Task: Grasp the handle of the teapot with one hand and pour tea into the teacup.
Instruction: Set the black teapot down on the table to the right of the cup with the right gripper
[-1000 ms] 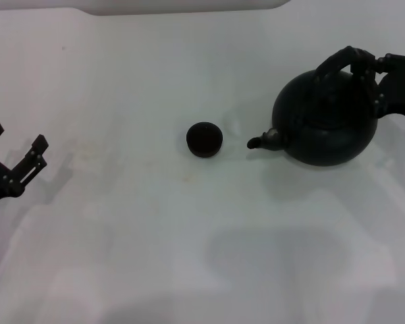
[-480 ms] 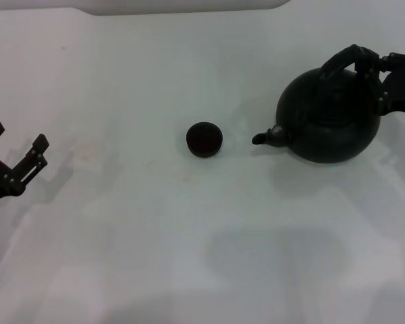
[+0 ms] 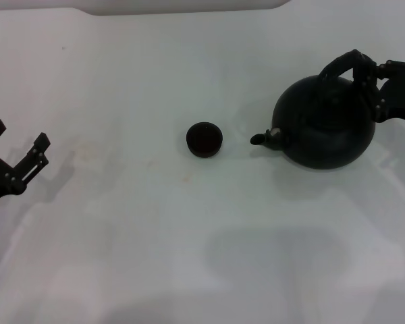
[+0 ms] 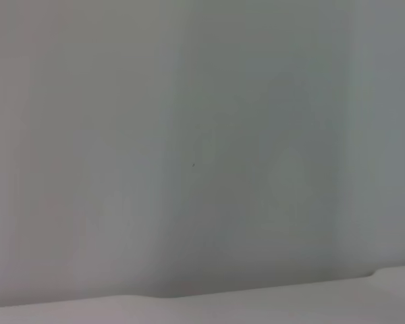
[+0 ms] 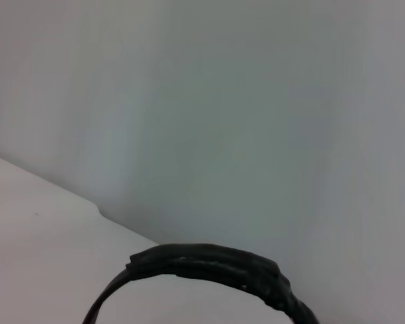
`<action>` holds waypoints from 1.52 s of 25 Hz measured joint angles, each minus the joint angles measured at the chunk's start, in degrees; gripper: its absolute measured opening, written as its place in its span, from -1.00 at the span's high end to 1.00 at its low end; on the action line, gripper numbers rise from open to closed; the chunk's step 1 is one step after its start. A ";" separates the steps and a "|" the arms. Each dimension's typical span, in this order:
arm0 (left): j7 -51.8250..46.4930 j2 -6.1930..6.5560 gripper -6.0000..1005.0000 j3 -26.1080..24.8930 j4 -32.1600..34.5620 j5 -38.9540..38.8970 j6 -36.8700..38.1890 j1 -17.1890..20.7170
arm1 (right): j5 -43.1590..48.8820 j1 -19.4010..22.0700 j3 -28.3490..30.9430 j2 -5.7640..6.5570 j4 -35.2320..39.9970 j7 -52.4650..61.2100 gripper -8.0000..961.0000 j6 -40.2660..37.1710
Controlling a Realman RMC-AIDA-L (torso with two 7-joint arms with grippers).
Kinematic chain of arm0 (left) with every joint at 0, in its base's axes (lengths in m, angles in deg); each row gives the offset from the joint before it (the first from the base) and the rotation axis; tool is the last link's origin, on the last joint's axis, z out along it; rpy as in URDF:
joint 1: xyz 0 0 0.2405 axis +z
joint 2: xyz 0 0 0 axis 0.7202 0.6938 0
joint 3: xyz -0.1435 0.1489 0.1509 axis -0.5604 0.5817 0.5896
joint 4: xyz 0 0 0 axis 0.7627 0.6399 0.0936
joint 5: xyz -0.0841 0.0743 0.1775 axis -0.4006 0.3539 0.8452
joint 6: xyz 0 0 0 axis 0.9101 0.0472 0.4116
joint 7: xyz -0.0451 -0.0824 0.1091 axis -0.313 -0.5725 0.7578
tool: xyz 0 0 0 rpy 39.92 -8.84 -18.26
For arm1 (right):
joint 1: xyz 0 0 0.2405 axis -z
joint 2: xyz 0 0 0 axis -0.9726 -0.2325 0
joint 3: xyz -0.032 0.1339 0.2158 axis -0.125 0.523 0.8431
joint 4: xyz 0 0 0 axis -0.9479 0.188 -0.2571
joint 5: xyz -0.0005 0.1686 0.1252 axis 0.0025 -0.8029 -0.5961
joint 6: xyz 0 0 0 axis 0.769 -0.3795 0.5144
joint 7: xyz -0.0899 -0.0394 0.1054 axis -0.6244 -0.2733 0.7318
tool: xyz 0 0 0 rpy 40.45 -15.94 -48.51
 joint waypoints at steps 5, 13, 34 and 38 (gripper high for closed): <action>0.00 0.00 -0.69 -0.01 0.00 0.00 -0.01 -0.10 | -0.59 0.02 0.00 0.06 0.02 -0.43 0.67 0.35; 0.00 0.00 -0.69 -0.01 0.00 -0.02 -0.01 -0.24 | -0.83 -0.65 0.65 0.10 0.74 -0.45 0.62 0.42; 0.12 0.11 -0.69 -0.49 -0.21 -0.37 -0.02 -0.35 | -1.18 0.35 4.18 0.23 2.97 -4.40 -0.19 3.14; 0.13 0.21 -0.69 -1.30 -0.41 -0.54 0.17 -0.35 | -1.29 1.87 8.60 0.14 3.89 -5.89 -0.39 6.32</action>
